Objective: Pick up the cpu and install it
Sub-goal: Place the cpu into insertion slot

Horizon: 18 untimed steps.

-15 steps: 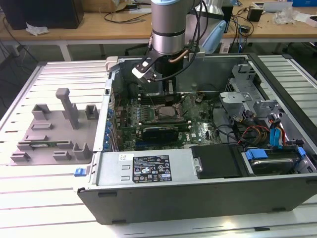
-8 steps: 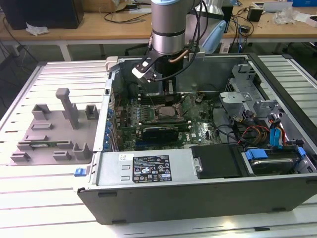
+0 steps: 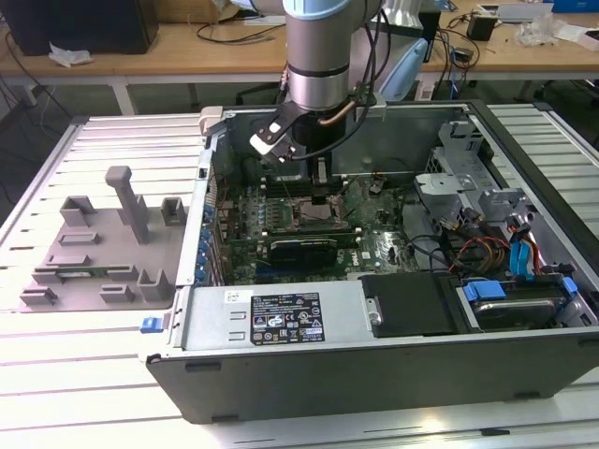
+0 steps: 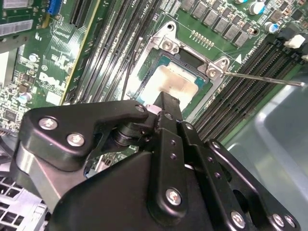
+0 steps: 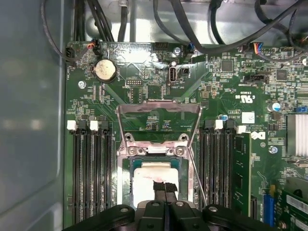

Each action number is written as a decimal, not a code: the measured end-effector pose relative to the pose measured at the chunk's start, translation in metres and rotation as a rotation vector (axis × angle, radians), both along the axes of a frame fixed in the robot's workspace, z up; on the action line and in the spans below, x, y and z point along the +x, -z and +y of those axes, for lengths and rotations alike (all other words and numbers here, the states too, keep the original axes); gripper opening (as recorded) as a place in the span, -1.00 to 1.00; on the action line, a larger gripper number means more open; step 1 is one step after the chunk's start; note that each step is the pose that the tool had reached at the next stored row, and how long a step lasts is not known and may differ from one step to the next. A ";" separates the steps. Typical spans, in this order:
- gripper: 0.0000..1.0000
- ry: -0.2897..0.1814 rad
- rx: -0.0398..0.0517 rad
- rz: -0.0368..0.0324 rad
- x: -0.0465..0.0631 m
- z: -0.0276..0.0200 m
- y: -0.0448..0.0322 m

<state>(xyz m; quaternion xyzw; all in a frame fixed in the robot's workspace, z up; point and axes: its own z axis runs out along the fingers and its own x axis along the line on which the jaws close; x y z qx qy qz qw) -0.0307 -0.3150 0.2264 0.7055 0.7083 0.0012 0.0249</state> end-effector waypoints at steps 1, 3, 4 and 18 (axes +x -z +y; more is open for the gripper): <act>-0.79 0.000 0.0000 0.0000 0.000 0.0000 0.0025; -0.79 0.000 -0.0001 0.0000 0.000 -0.0001 0.0065; -0.79 0.000 -0.0001 0.0000 0.000 -0.0001 0.0085; -0.79 0.000 0.0017 -0.0009 0.000 0.0003 0.0202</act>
